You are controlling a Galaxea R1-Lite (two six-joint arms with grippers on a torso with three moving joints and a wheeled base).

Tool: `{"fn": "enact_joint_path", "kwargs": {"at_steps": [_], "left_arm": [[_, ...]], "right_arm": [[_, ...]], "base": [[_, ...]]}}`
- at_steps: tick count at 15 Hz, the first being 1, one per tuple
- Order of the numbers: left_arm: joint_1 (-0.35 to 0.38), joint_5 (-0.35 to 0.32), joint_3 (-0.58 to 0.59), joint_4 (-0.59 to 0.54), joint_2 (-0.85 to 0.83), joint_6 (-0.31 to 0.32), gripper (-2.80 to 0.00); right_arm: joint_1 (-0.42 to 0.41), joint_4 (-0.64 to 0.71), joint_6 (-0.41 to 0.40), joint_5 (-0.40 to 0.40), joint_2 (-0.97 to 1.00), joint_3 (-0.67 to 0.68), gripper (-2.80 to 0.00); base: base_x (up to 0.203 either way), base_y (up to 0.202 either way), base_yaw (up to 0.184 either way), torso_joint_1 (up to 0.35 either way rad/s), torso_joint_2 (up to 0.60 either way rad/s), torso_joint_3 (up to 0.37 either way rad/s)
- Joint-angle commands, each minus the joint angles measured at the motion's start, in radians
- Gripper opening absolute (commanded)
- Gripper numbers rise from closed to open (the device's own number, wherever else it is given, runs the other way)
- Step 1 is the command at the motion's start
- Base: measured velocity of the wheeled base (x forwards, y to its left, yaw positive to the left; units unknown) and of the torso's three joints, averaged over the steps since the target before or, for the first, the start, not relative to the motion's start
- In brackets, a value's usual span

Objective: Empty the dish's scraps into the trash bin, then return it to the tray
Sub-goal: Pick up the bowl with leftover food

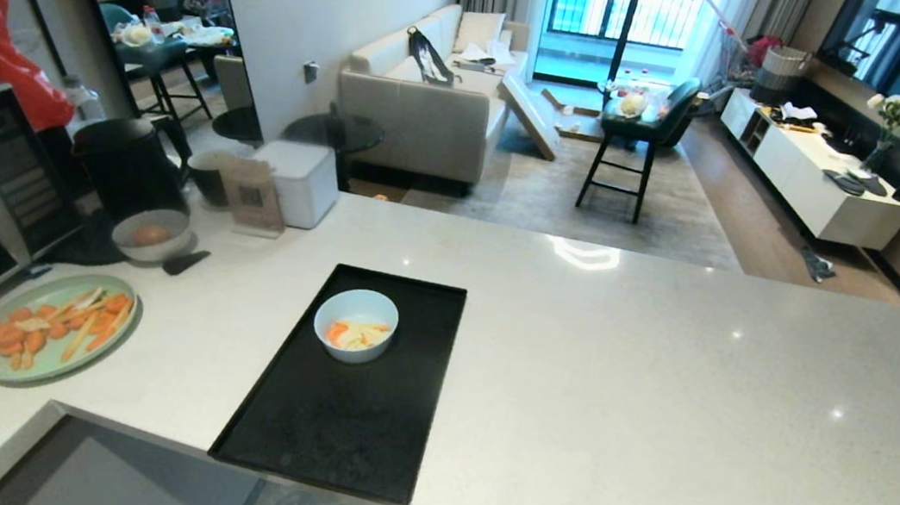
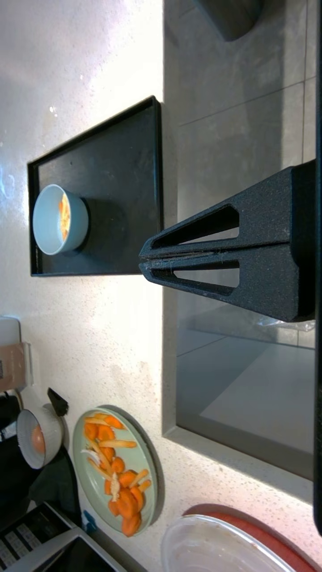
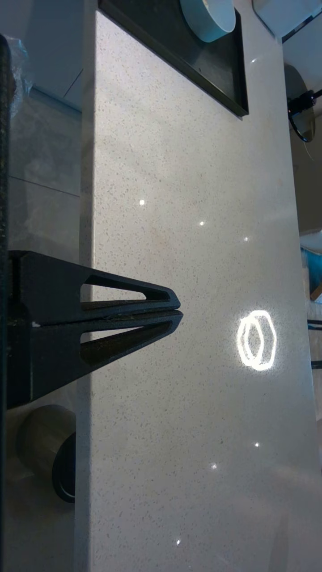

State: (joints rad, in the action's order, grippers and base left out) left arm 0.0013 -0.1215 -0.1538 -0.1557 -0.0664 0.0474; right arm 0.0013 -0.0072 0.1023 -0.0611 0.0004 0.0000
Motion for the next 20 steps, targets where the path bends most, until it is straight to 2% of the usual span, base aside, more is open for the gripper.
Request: {"fn": "enact_joint_path", "kwargs": {"at_steps": [1,7,11,14,20], "left_arm": [[-0.003,-0.012,-0.031,-0.001,-0.077,0.0,-2.8],[-0.004,-0.073,-0.059,0.036,-0.175,0.019,-2.8],[-0.004,-0.113,-0.133,0.039,-0.323,0.042,-2.8],[-0.016,-0.149,-0.23,0.038,-0.495,0.078,-2.8],[-0.143,-0.159,-0.545,0.038,-0.953,0.095,-2.8]], "right_arm": [[0.0,0.0,0.0,0.0,0.0,0.0,-2.8],[0.0,0.0,0.0,0.0,0.0,0.0,-2.8],[0.0,0.0,0.0,0.0,0.0,0.0,-2.8],[0.0,0.0,0.0,0.0,0.0,0.0,-2.8],[0.0,0.0,0.0,0.0,0.0,0.0,-2.8]], "base": [[0.0,0.0,0.0,0.0,0.0,0.0],[0.0,0.0,0.0,0.0,0.0,0.0],[0.0,0.0,0.0,0.0,0.0,0.0],[0.0,0.0,0.0,0.0,0.0,0.0],[0.0,0.0,0.0,0.0,0.0,0.0]]}}
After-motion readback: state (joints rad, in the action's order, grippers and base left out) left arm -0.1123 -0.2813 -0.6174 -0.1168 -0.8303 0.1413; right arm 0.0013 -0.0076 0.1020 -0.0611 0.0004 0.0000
